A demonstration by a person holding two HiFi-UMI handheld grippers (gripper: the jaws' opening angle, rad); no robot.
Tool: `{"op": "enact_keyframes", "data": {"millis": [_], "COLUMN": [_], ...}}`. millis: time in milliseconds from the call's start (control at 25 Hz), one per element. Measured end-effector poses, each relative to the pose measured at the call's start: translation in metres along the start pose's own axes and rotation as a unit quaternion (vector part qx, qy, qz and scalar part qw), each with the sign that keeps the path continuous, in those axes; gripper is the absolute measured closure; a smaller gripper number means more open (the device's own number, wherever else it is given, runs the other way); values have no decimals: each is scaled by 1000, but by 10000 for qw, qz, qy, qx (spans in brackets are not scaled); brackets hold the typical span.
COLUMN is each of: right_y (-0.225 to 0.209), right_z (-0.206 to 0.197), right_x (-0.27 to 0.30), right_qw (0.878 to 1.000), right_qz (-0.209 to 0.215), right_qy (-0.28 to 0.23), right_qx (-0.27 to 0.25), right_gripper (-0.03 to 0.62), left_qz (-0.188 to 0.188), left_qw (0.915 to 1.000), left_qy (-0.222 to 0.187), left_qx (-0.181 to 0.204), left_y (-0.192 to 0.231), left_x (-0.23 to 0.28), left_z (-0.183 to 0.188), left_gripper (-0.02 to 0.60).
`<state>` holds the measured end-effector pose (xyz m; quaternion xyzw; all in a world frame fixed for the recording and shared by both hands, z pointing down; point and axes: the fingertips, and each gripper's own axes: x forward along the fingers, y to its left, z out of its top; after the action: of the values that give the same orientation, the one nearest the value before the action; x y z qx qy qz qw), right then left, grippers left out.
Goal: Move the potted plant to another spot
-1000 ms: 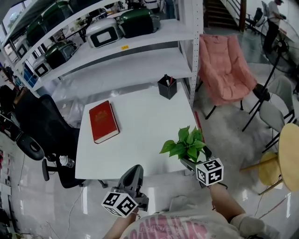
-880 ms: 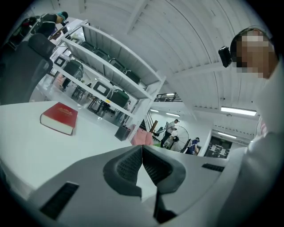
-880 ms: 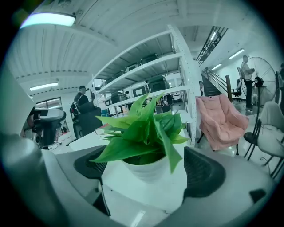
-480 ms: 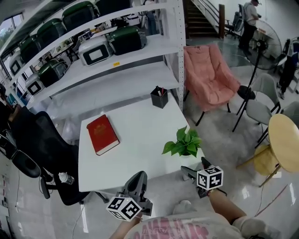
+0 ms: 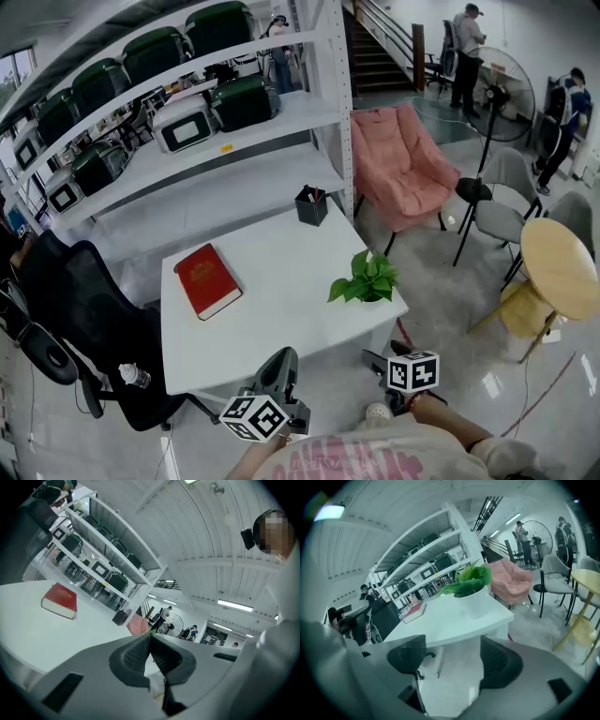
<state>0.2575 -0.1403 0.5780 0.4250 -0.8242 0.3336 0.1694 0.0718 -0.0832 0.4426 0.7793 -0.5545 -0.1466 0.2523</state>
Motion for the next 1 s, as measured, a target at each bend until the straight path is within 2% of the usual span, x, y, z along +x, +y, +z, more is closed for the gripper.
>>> {"op": "enact_keyframes", "data": {"millis": [120, 160, 200, 320, 600, 800, 1000], "right_y": [6, 9, 14, 31, 78, 101, 115], "right_z": [-6, -8, -11, -14, -3, 6, 12], "right_x": [-12, -16, -20, -31, -58, -76, -89], "right_qw": [9993, 9990, 9990, 9993, 9964, 9904, 9849], "right_qz": [-329, -387, -383, -265, 62, -19, -147], "right_qy": [-1, -31, -63, -202, -826, -1316, -1601], "right_qx": [-177, -211, -206, -148, -204, -417, -643], "right_gripper": [486, 562, 582, 582, 582, 582, 582], "left_qz": [-67, -112, -168, -285, -246, -264, -196], "left_qw": [9998, 9996, 9995, 9993, 9992, 9990, 9991], "left_qy": [39, 51, 66, 117, 241, 235, 141], "left_qx": [166, 239, 278, 228, 221, 291, 351], "left_y": [-5, -8, -10, -16, -16, -13, -6], "left_x": [-10, -14, -18, -30, -58, -78, -95], "left_z": [0, 1, 1, 0, -1, -1, 3], "left_gripper": [557, 557, 557, 557, 557, 557, 557]}}
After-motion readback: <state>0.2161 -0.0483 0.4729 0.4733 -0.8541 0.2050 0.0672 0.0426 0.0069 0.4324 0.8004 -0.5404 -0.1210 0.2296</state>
